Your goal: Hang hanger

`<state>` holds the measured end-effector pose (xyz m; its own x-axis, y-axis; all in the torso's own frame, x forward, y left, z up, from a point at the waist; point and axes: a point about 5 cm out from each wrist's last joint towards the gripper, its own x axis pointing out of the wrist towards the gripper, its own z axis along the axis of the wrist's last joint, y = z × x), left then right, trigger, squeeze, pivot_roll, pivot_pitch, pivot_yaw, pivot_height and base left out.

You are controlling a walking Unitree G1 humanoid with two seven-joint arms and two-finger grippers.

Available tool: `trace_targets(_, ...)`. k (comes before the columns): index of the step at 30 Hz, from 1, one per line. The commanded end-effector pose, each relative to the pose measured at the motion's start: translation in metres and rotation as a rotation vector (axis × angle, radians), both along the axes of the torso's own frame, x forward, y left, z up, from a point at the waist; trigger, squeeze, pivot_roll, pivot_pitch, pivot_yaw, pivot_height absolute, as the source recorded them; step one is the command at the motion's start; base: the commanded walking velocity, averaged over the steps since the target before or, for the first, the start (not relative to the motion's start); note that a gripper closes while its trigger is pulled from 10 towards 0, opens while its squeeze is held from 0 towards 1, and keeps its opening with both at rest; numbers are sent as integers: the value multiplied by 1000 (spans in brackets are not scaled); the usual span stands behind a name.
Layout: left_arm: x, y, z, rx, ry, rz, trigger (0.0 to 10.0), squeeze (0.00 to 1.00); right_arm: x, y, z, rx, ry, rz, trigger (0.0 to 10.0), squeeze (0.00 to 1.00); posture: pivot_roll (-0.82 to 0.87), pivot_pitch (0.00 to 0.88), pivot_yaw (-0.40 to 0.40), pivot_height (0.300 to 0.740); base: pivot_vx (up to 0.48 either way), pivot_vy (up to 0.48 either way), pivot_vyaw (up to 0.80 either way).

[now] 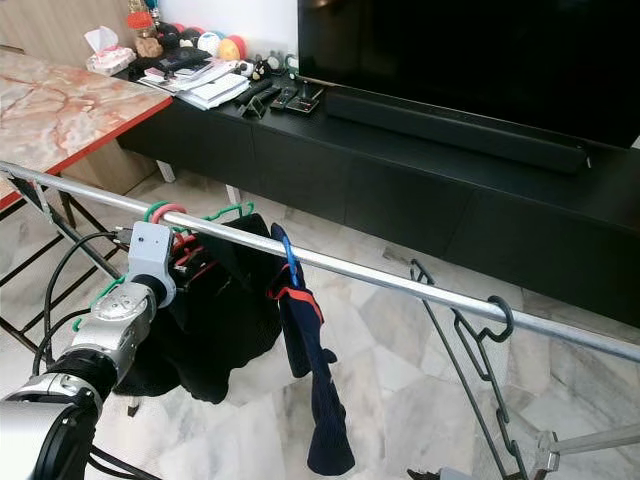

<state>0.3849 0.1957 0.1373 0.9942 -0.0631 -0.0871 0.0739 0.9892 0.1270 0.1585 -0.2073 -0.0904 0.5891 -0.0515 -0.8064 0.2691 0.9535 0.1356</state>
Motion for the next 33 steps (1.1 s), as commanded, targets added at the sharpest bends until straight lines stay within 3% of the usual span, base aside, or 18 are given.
trace_targets(1,1,5,2,-8,6,11,10000,0,-6,-1,-2,-2,19,0,10000,0,-123,155,-1,740,0,0,0)
trace_targets(3,1,7,0,-43,20,17,10000,0,-5,-3,-2,-6,18,-3,10000,0,-126,151,-3,740,0,0,0)
trace_targets(12,1,14,2,-13,33,20,10000,0,-5,-10,0,-25,15,-11,10000,0,-152,148,-13,740,0,0,0)
trace_targets(16,2,15,1,-45,44,28,10000,0,-5,-12,0,-29,15,-10,10000,0,-159,147,-17,740,0,0,0)
trace_targets(19,1,2,-2,-84,74,-80,10000,0,-6,-13,0,-33,17,-5,10000,0,-154,150,-26,740,0,0,0)
trace_targets(20,0,-5,-6,-67,96,-160,10000,0,-6,-14,0,-34,18,-2,10000,0,-150,151,-29,740,0,0,0)
trace_targets(22,-2,-9,-9,-43,111,-218,10000,0,-6,-13,0,-34,19,-1,10000,0,-150,152,-29,740,0,0,0)
trace_targets(33,-9,-1,-4,22,78,-362,10000,0,-5,-9,0,-23,16,3,10000,0,-128,151,-18,740,0,0,0)
